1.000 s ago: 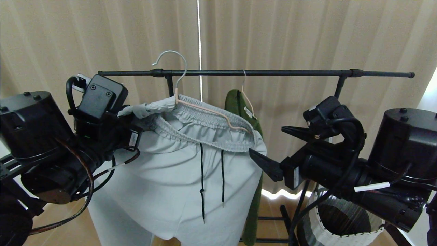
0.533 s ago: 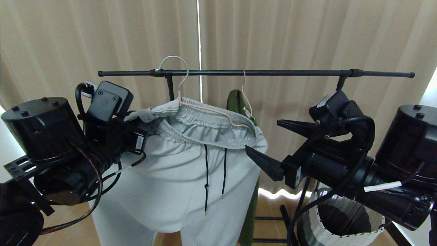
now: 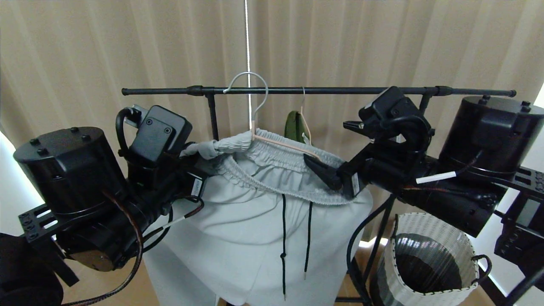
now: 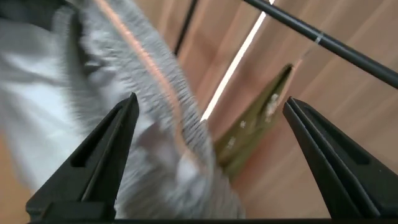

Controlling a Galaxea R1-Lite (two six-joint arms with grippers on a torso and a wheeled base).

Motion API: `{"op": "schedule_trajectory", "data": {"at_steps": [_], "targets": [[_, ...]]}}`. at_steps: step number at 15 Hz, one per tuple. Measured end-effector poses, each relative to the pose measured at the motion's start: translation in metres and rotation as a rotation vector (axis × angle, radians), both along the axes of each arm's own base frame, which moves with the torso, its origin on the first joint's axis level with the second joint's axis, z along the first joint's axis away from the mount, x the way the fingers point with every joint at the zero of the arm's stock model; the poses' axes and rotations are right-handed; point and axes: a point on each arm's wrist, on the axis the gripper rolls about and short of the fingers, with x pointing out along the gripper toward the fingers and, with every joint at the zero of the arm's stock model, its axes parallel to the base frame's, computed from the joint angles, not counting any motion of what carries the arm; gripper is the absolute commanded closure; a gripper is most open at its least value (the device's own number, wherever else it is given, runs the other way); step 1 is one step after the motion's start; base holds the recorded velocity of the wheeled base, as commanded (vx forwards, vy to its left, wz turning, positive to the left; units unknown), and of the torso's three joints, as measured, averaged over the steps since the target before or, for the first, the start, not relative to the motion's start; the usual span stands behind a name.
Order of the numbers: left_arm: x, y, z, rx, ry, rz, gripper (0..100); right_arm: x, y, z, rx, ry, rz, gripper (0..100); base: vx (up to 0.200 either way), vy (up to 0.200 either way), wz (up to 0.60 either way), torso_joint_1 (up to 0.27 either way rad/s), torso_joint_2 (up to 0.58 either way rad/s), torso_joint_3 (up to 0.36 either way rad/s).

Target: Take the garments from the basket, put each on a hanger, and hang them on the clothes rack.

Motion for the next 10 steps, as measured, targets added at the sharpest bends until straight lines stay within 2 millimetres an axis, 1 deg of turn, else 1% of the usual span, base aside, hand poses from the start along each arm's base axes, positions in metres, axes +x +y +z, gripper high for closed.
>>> {"op": "schedule_trajectory", "data": {"at_steps": [3,6,8,9,10], "targets": [[-0.004,-0.004,-0.002,0.004,0.005,-0.023,100,0.013,0.000,0.001,-0.033,-0.012,-0.025,0,0.000,0.000,0.00,0.000,0.00,0.000],[-0.009,-0.009,0.000,0.000,-0.001,-0.055,100,0.018,0.005,-0.001,-0.045,0.001,-0.023,0,0.000,0.000,0.00,0.000,0.00,0.000],[-0.014,-0.012,0.002,-0.006,-0.009,-0.078,100,0.019,0.012,-0.003,-0.049,0.004,-0.005,0,0.000,0.000,0.00,0.000,0.00,0.000],[-0.016,-0.012,0.003,-0.009,-0.013,-0.082,100,0.020,0.014,-0.004,-0.049,0.005,-0.002,100,0.000,0.000,0.00,0.000,0.00,0.000],[-0.018,-0.012,0.005,-0.013,-0.018,-0.086,100,0.020,0.016,-0.004,-0.051,0.006,0.001,100,0.000,0.000,0.00,0.000,0.00,0.000]]}}
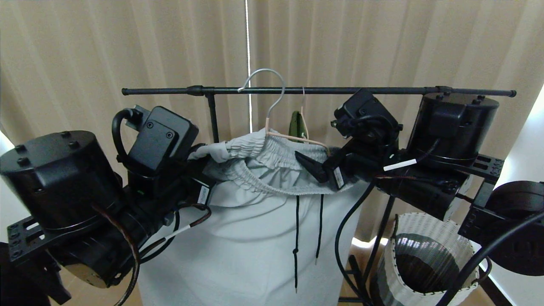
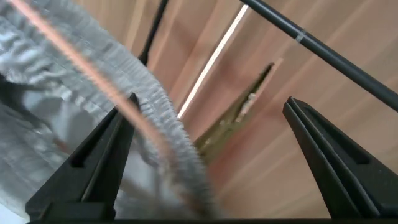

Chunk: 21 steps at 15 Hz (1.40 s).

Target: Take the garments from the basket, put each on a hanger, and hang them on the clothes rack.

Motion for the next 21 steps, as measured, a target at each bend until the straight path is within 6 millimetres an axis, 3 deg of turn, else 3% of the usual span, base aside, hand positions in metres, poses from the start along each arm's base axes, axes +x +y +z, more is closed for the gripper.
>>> {"op": "schedule_trajectory", "data": {"at_steps": [11,12,19,21], "targets": [[-0.006,0.004,0.000,0.004,-0.002,-0.008,100,-0.001,0.000,0.000,0.002,0.000,0.004,100,0.000,0.000,0.00,0.000,0.00,0.000],[-0.006,0.004,-0.001,0.007,0.000,-0.010,0,-0.002,-0.001,0.001,0.002,0.000,0.004,100,0.000,0.000,0.00,0.000,0.00,0.000],[-0.018,0.010,0.005,-0.043,-0.012,-0.155,0,-0.001,-0.015,0.010,0.013,-0.022,-0.113,100,0.000,0.000,0.00,0.000,0.00,0.000],[-0.023,0.016,0.005,-0.043,-0.012,-0.154,0,0.001,-0.028,0.011,0.013,-0.024,-0.151,100,0.000,0.000,0.00,0.000,0.00,0.000]]}}
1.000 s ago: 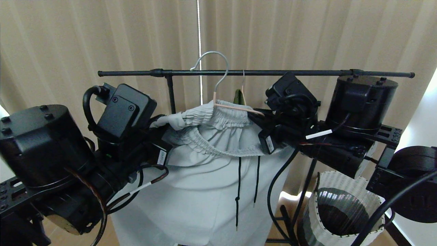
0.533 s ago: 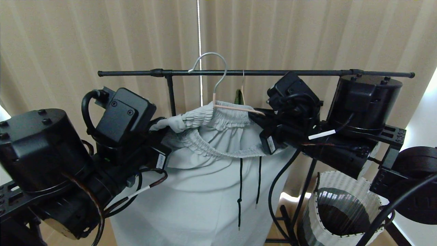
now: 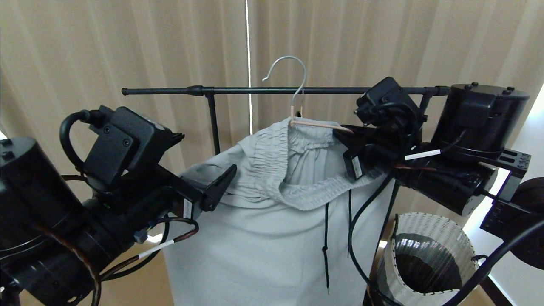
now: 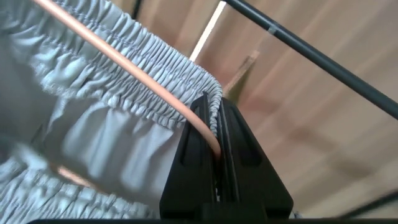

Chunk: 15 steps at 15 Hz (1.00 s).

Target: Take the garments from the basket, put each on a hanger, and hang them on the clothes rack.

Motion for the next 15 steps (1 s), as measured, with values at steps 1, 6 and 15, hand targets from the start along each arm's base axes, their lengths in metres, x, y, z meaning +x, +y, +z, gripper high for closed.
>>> {"op": "schedule_trajectory", "data": {"at_steps": [1,6,15], "targets": [[-0.002,0.005,-0.002,0.004,0.006,0.013,0,0.001,-0.010,0.001,-0.001,0.002,-0.029,100,0.000,0.000,0.00,0.000,0.00,0.000],[-0.008,0.025,-0.028,0.029,0.094,0.066,0,-0.010,-0.046,0.012,0.003,-0.007,-0.117,100,0.000,0.000,0.00,0.000,0.00,0.000],[0.003,0.022,-0.056,0.091,0.201,0.020,0,-0.050,-0.061,0.040,0.057,-0.083,-0.075,100,0.000,0.000,0.00,0.000,0.00,0.000]]}}
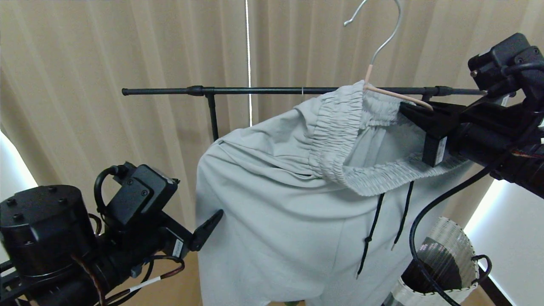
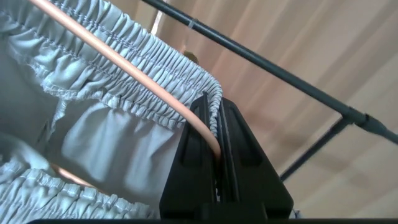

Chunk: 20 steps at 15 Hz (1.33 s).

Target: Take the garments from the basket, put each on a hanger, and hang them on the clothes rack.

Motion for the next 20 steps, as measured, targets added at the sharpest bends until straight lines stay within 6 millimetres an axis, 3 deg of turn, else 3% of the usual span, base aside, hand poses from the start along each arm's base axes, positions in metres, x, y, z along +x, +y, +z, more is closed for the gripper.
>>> {"op": "schedule_trajectory", "data": {"at_steps": [6,15,20], "targets": [[0.003,0.000,-0.008,0.020,0.029,0.009,0,-0.009,0.004,0.003,0.008,-0.013,0.033,100,0.000,0.000,0.00,0.000,0.00,0.000],[-0.009,0.042,-0.044,0.120,0.143,0.157,0,0.001,-0.018,0.006,0.015,-0.025,-0.079,100,0.000,0.000,0.00,0.000,0.00,0.000],[-0.007,0.045,-0.045,0.110,0.147,0.165,0,0.002,-0.019,0.005,0.015,-0.021,-0.077,100,0.000,0.000,0.00,0.000,0.00,0.000]]}}
